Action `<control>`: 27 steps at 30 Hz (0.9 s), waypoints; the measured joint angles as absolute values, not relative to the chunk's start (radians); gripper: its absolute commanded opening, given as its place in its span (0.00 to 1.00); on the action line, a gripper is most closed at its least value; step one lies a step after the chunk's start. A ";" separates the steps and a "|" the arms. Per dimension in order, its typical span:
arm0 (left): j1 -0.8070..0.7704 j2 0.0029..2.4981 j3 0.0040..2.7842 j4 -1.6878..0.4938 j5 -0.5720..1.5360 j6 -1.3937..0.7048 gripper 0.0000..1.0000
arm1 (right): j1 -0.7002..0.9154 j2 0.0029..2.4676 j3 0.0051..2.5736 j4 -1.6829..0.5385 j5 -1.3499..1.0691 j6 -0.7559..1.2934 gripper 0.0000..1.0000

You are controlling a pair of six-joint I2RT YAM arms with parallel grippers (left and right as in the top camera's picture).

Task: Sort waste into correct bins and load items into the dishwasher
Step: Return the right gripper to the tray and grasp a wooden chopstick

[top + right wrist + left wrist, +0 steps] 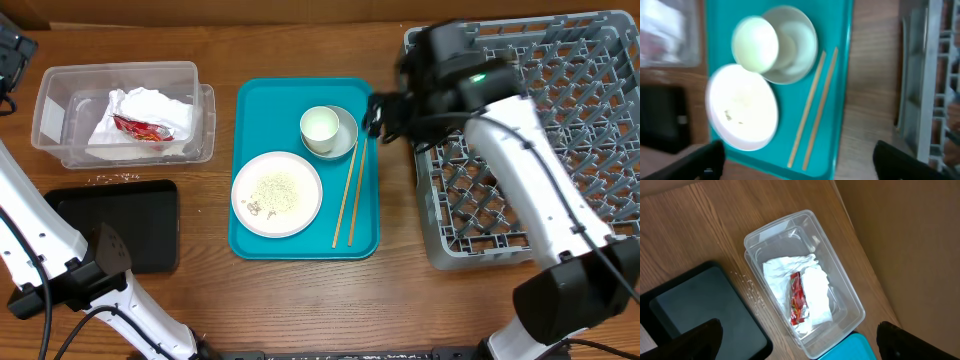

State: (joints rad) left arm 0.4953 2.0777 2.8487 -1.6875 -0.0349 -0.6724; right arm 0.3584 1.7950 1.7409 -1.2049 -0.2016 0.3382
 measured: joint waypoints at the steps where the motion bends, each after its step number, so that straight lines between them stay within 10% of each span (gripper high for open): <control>1: 0.495 2.078 2.849 -1.687 -0.035 -0.672 1.00 | 0.382 1.797 1.723 -1.199 -0.170 0.364 0.68; 6: 0.495 2.078 2.849 -1.687 -0.035 -0.672 1.00 | 0.446 1.819 1.611 -1.156 -0.075 0.486 0.44; 27: 0.495 2.078 2.848 -1.688 -0.035 -0.672 1.00 | 0.579 2.004 1.361 -0.913 -0.119 0.747 0.42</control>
